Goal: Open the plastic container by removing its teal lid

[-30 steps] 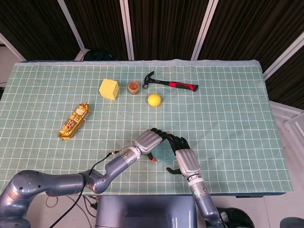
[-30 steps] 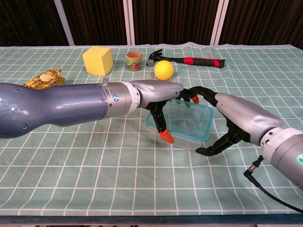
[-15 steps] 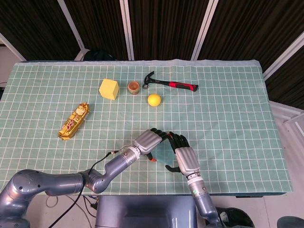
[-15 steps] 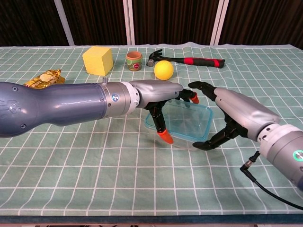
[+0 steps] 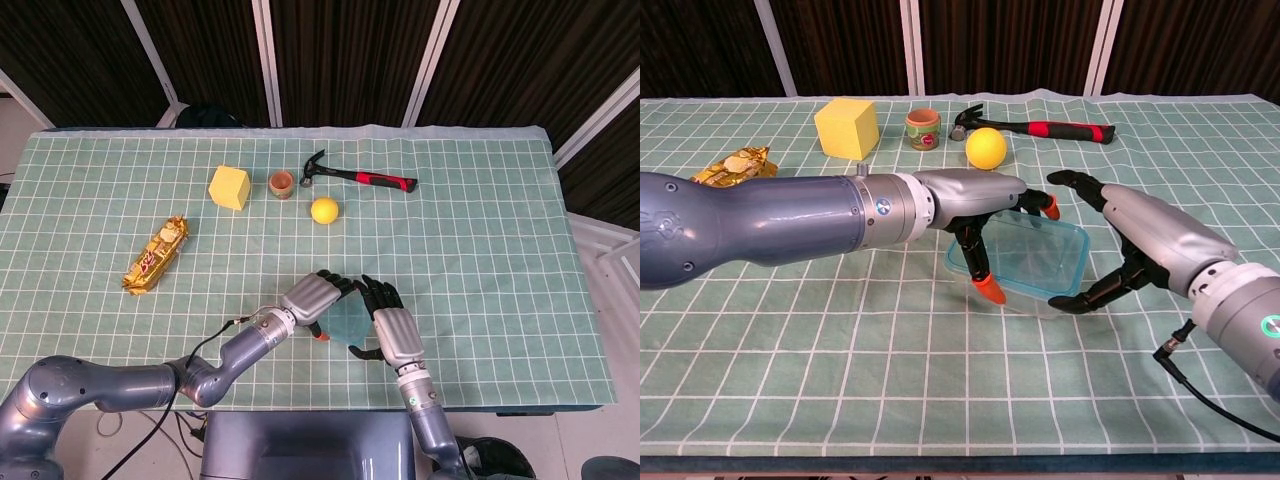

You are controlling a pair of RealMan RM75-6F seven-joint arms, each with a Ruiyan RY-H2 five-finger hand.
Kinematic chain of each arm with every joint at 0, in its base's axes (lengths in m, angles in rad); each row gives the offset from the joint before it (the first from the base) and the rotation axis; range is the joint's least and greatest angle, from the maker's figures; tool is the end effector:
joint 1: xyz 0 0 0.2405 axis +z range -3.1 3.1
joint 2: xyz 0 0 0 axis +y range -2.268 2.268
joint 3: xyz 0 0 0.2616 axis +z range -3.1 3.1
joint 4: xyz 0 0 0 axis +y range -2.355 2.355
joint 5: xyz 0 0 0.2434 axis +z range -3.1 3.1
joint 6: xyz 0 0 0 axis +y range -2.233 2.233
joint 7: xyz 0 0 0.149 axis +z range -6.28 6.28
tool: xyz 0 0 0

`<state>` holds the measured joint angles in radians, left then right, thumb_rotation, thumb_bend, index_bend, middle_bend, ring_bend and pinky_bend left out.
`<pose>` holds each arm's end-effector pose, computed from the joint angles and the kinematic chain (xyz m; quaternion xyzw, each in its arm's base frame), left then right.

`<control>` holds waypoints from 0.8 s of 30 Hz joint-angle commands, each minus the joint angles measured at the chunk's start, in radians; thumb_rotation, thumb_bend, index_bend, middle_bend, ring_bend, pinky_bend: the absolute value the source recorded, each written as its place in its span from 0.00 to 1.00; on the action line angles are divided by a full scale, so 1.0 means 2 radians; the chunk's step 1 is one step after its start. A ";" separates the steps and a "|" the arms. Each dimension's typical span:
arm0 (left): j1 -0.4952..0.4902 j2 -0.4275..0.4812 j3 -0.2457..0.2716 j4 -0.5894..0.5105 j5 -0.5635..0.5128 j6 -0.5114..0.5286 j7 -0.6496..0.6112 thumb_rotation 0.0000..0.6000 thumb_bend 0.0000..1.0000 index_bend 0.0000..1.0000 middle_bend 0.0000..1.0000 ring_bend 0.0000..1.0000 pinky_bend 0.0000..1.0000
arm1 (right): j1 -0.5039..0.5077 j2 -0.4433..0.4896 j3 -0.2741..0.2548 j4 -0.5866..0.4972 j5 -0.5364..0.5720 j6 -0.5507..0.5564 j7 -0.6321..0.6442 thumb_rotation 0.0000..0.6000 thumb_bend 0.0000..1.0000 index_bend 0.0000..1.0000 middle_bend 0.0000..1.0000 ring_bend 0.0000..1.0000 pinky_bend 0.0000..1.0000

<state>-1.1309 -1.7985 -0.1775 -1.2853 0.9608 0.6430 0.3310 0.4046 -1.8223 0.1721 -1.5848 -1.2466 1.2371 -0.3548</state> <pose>-0.0224 0.3553 -0.1599 -0.8483 -0.3502 -0.3169 0.2396 -0.1369 -0.2562 -0.0920 0.6074 -0.5019 0.4590 0.4104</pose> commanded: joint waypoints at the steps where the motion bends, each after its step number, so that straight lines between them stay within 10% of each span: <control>1: 0.000 -0.001 0.000 0.001 0.000 0.001 -0.001 1.00 0.11 0.16 0.26 0.27 0.42 | 0.000 0.000 0.000 -0.002 0.001 0.000 -0.001 1.00 0.24 0.00 0.00 0.00 0.00; 24: -0.001 0.002 0.006 -0.003 -0.005 0.006 0.001 1.00 0.11 0.16 0.26 0.27 0.42 | -0.002 0.002 0.002 -0.005 0.017 0.006 -0.009 1.00 0.24 0.00 0.00 0.00 0.00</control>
<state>-1.1328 -1.7942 -0.1663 -1.2920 0.9515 0.6539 0.3327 0.4006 -1.8175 0.1759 -1.5960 -1.2140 1.2500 -0.3721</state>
